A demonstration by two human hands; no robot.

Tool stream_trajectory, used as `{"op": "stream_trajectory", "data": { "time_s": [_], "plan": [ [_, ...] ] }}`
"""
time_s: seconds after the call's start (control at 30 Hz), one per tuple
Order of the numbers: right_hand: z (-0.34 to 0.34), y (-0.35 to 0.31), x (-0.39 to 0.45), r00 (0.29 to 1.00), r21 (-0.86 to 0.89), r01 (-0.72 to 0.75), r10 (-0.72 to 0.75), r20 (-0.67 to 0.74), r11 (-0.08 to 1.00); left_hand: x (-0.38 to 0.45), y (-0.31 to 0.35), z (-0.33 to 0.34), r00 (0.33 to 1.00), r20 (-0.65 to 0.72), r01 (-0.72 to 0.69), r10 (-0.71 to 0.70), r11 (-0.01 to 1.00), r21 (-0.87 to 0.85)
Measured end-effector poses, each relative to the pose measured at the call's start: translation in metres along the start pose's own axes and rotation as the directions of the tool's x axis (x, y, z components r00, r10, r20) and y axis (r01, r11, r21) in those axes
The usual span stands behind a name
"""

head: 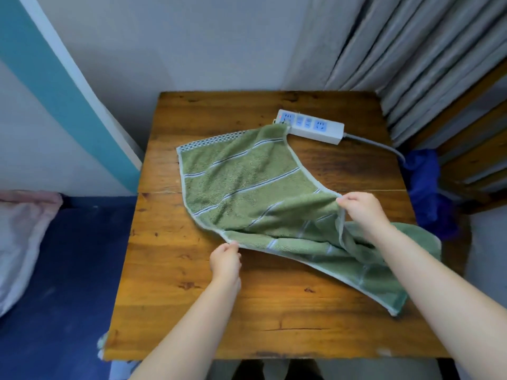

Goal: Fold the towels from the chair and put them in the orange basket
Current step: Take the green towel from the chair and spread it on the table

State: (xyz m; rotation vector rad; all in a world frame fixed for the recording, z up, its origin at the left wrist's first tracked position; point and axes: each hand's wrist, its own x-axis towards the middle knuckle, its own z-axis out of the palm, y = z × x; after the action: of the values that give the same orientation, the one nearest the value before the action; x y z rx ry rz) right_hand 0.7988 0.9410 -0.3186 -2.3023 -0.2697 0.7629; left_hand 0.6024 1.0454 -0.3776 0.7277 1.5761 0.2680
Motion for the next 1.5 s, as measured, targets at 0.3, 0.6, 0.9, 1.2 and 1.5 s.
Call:
{"op": "stream_trajectory", "data": {
  "time_s": [0.3,0.6,0.9,1.2,1.5],
  "plan": [
    [-0.035,-0.08,-0.002,0.954,-0.185,0.25,-0.275,-0.122,0.95,-0.009,0.124,-0.078,0.869,-0.14,-0.431,0.475,0.865,0.257],
    [-0.067,-0.112,-0.034,0.747,-0.674,0.332,-0.62,-0.238,0.659,-0.057,0.178,-0.101,0.502,0.134,-0.617,0.854,0.245,0.748],
    [-0.068,-0.173,-0.03,0.671,-0.62,0.393,-0.673,-0.31,0.679,-0.077,0.255,-0.076,0.468,0.086,-0.594,0.879,0.241,0.767],
    [-0.096,-0.146,-0.054,0.594,-0.428,0.532,-0.683,-0.426,0.73,-0.101,0.239,-0.103,0.237,0.247,-0.81,0.94,0.05,0.585],
    [-0.048,-0.008,-0.069,0.807,-0.903,0.268,0.433,0.401,0.336,-0.047,0.116,-0.107,0.905,0.391,-0.425,-0.167,-0.393,0.815]
  ]
}}
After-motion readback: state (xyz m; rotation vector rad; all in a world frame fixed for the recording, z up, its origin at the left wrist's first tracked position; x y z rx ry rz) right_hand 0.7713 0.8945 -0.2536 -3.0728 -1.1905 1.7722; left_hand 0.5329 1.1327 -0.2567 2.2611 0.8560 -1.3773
